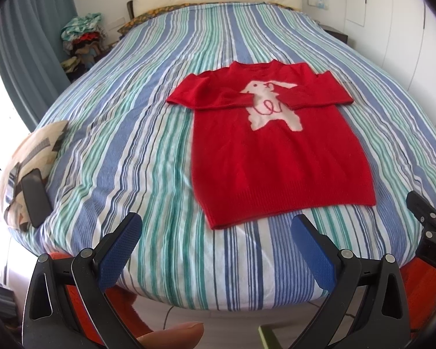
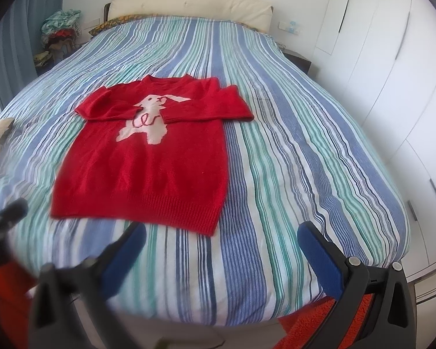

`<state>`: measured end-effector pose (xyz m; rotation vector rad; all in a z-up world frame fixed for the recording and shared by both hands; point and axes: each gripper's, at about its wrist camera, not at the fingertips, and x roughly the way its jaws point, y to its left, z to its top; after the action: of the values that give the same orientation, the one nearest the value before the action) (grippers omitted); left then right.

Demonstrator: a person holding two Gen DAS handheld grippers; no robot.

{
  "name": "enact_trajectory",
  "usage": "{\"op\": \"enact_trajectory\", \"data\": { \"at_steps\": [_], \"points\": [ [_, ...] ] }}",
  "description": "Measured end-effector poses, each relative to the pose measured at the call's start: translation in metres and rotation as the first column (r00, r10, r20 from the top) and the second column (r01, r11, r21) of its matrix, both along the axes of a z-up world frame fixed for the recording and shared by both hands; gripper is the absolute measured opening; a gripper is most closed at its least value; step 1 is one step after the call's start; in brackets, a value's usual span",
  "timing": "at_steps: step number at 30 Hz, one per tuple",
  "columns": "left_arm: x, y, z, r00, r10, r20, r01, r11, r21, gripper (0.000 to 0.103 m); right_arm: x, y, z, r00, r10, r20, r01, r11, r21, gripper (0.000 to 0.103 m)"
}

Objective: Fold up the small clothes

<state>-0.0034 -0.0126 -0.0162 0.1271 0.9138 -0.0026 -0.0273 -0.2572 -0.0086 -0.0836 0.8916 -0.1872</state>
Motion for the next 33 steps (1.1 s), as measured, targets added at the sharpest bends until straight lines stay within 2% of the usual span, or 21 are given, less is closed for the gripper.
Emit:
{"op": "enact_trajectory", "data": {
  "at_steps": [14,16,20,25,29,31,33],
  "points": [
    [0.004,0.003,-0.01,1.0,0.004,-0.022,-0.004,1.0,0.007,0.102,0.002,-0.002,-0.002,1.0,-0.008,-0.007,0.008,1.0,-0.004,0.103],
    [0.007,0.007,-0.015,0.999,0.014,-0.039,-0.014,1.0,0.003,0.102,0.002,-0.002,-0.003,1.0,-0.007,-0.008,0.007,1.0,-0.007,0.103],
    [0.014,0.022,-0.024,0.994,0.05,-0.101,-0.056,0.997,-0.056,0.102,0.002,-0.002,-0.003,1.0,-0.006,-0.012,0.006,1.0,-0.011,0.103],
    [0.013,0.027,-0.028,0.993,0.069,-0.094,-0.074,0.996,-0.046,0.102,0.002,-0.002,-0.003,1.0,-0.011,-0.012,0.01,1.0,-0.017,0.103],
    [0.021,0.031,-0.038,0.992,0.047,-0.114,-0.052,0.998,-0.043,0.102,0.002,-0.002,-0.004,1.0,-0.008,-0.015,0.008,1.0,-0.016,0.103],
    [0.032,0.045,-0.051,0.986,0.033,-0.162,-0.048,0.995,-0.088,0.101,0.003,-0.003,-0.005,1.0,-0.002,-0.012,0.002,1.0,-0.009,0.103],
    [0.042,0.066,-0.064,0.977,0.038,-0.211,-0.074,0.983,-0.165,0.101,0.005,-0.011,-0.008,0.999,0.031,0.015,-0.031,0.999,0.042,0.103]
  ]
}}
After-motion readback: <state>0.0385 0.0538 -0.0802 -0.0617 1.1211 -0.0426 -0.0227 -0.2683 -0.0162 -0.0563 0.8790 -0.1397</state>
